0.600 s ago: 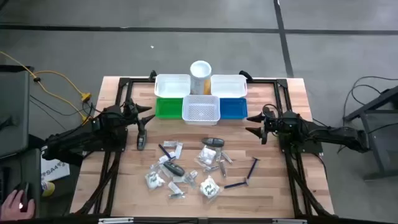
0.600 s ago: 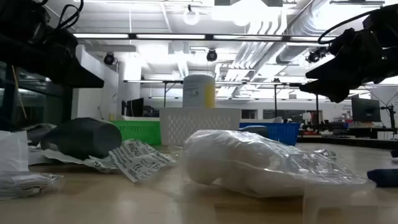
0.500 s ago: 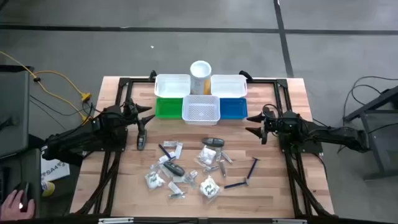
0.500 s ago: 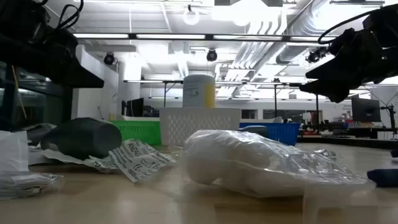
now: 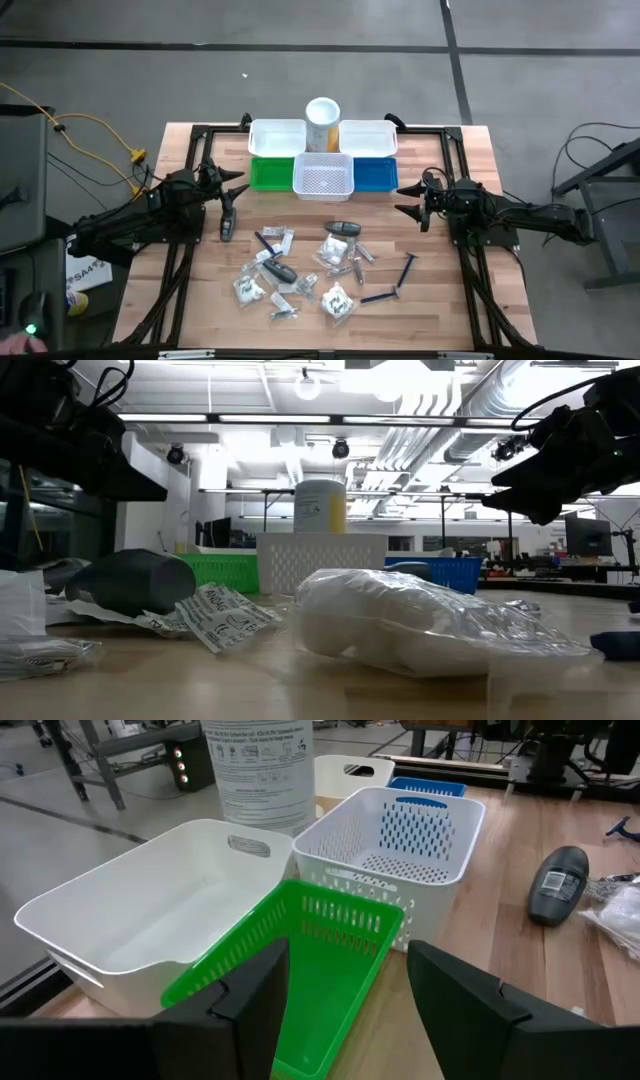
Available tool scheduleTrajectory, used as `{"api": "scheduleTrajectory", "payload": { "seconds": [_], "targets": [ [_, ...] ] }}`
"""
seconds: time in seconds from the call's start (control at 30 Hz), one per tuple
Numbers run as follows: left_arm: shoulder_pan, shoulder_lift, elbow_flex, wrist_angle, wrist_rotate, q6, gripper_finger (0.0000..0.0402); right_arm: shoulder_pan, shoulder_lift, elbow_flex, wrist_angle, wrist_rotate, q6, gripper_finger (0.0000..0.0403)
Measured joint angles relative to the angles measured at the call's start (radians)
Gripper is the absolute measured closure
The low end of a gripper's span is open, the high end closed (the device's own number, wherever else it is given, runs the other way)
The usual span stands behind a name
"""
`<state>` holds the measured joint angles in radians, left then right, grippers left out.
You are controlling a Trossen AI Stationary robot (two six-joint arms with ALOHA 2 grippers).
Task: Pick & Place Travel size toiletries
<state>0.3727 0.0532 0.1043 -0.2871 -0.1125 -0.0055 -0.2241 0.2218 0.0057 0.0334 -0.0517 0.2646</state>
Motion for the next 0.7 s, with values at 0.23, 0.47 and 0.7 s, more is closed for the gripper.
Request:
{"api": "scheduleTrajectory", "payload": {
  "seconds": [0.23,0.47,0.7],
  "targets": [
    [0.0,0.0,0.0,0.0,0.0,0.0,0.0199,0.0,0.0,0.0,0.0,0.0,0.0,0.0143],
    [0.0,0.0,0.0,0.0,0.0,0.0,0.0199,0.0,0.0,0.0,0.0,0.0,0.0,0.0143],
    [0.0,0.0,0.0,0.0,0.0,0.0,0.0199,0.0,0.0,0.0,-0.002,0.019,0.0,0.0143]
  ]
}}
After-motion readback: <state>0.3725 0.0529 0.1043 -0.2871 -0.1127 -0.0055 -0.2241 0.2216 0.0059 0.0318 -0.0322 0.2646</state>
